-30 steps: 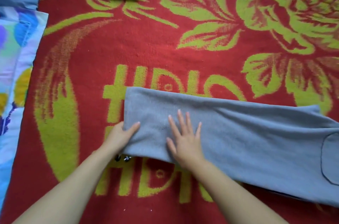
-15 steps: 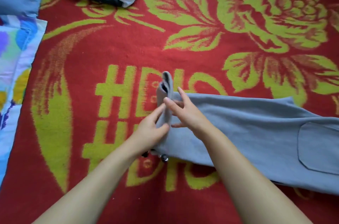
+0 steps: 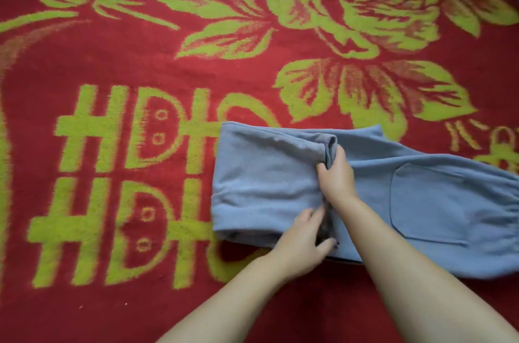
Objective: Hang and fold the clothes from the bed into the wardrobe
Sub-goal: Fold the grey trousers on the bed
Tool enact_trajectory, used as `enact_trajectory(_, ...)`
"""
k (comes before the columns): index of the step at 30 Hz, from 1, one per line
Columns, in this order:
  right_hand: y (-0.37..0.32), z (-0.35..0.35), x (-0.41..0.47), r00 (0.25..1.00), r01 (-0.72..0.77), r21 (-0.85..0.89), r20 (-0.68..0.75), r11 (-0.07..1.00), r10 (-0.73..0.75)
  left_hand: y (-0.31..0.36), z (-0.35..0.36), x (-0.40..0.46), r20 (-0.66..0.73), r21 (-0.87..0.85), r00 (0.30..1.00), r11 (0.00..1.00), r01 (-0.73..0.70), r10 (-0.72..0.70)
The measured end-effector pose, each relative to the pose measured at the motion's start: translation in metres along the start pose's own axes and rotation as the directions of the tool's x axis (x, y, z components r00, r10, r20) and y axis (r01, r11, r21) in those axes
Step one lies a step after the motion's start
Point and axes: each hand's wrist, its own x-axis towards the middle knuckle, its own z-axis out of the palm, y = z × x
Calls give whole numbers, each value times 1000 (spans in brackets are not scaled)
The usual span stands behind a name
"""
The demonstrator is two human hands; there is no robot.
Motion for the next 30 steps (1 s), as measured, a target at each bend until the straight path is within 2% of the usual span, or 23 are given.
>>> enact_trajectory(2, 7, 11, -10, 988, 96, -61, -118, 993, -103, -12, -14, -16, -208, -24, 975, 996, -91, 84)
enact_trajectory(4, 10, 22, -25, 950, 217, -289, -155, 932, -270, -33, -37, -34, -491, 143, 860, 987, -77, 138)
enact_trajectory(5, 9, 28, -33, 934, 289, -390, -84, 874, -346, -46, -49, -44, -584, 246, 797, 969, -6, 153)
enact_trajectory(6, 8, 33, -39, 921, 364, -460, 47, 810, -388, -56, -57, -54, -611, 319, 780, 943, 93, 130)
enact_trajectory(8, 10, 42, -49, 875, 480, -544, 355, 688, -330, -72, -61, -69, -506, 419, 862, 876, 240, 6)
enact_trajectory(10, 12, 48, -51, 842, 511, -598, 492, 618, -220, -83, -57, -77, -378, 467, 918, 830, 305, -124)
enact_trajectory(12, 1, 47, -48, 869, 472, -605, 441, 641, -222, -89, -57, -72, -428, 343, 880, 864, 368, -205)
enact_trajectory(14, -22, 45, -38, 883, 469, -541, 295, 699, -365, -90, -61, -65, -559, 115, 789, 918, 380, -256)
enact_trajectory(16, -52, 48, -22, 835, 549, -380, 240, 744, -494, -87, -61, -61, -608, 57, 749, 927, 371, -263)
enact_trajectory(18, -85, 58, -9, 799, 590, -262, 322, 764, -507, -89, -56, -62, -600, 139, 768, 916, 375, -223)
enact_trajectory(20, -109, 81, -1, 805, 557, -334, 441, 761, -396, -95, -57, -70, -580, 219, 792, 901, 374, -188)
enact_trajectory(21, -116, 90, 3, 820, 539, -405, 453, 738, -350, -98, -58, -73, -564, 258, 808, 892, 371, -173)
enact_trajectory(23, -127, 102, 12, 864, 488, -498, 394, 717, -314, -100, -60, -81, -535, 342, 838, 878, 336, -112)
enact_trajectory(25, -136, 108, 19, 910, 402, -528, 316, 748, -267, -103, -62, -89, -520, 410, 854, 877, 250, 0)
enact_trajectory(28, -131, 117, 19, 944, 328, -499, 209, 802, -255, -101, -60, -91, -452, 478, 889, 862, 167, 78)
enact_trajectory(30, -119, 123, 9, 930, 360, -404, 224, 841, -291, -107, -60, -88, -428, 518, 901, 837, 176, 75)
